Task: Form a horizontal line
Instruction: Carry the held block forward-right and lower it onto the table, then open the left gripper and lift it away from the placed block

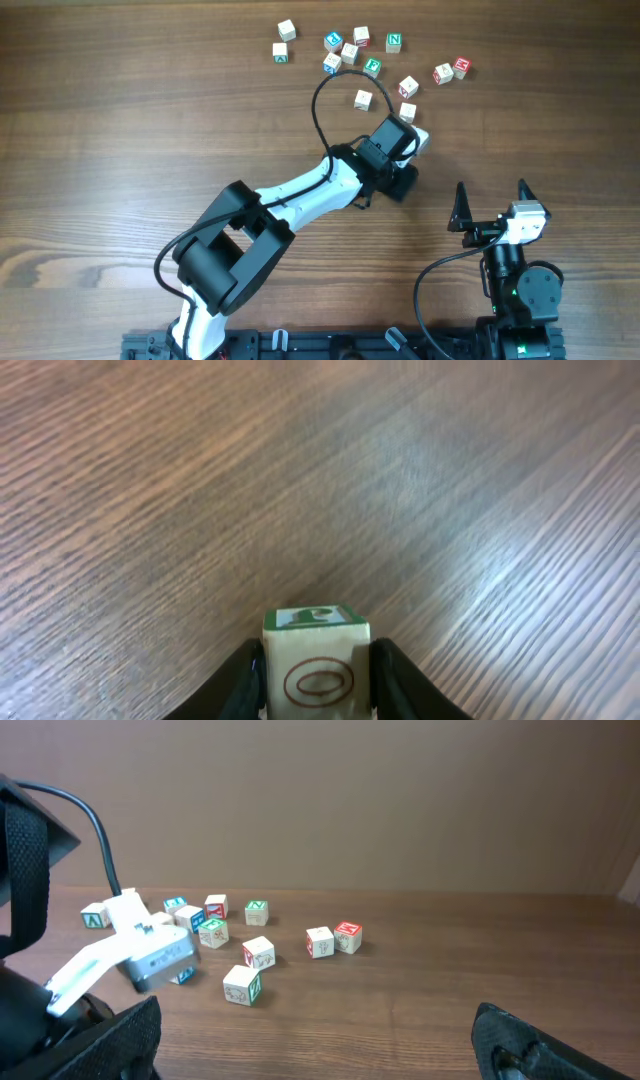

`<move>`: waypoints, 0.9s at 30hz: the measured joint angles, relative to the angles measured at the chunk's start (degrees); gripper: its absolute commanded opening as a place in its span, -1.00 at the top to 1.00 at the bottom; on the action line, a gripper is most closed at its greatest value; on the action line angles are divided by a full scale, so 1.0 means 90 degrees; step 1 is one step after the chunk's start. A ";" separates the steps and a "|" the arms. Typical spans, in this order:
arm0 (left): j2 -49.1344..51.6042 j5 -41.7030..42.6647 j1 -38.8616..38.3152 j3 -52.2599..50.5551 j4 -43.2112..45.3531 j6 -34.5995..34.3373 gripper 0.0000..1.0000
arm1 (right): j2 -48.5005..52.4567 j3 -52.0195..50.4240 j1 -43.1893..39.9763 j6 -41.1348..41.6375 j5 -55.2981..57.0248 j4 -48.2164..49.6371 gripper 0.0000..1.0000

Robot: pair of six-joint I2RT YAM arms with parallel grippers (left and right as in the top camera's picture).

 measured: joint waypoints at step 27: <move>0.0274 -0.1209 -0.0512 -0.0007 0.0741 -0.2863 0.06 | -0.0002 0.0000 0.0000 0.0000 0.0000 0.0002 -0.99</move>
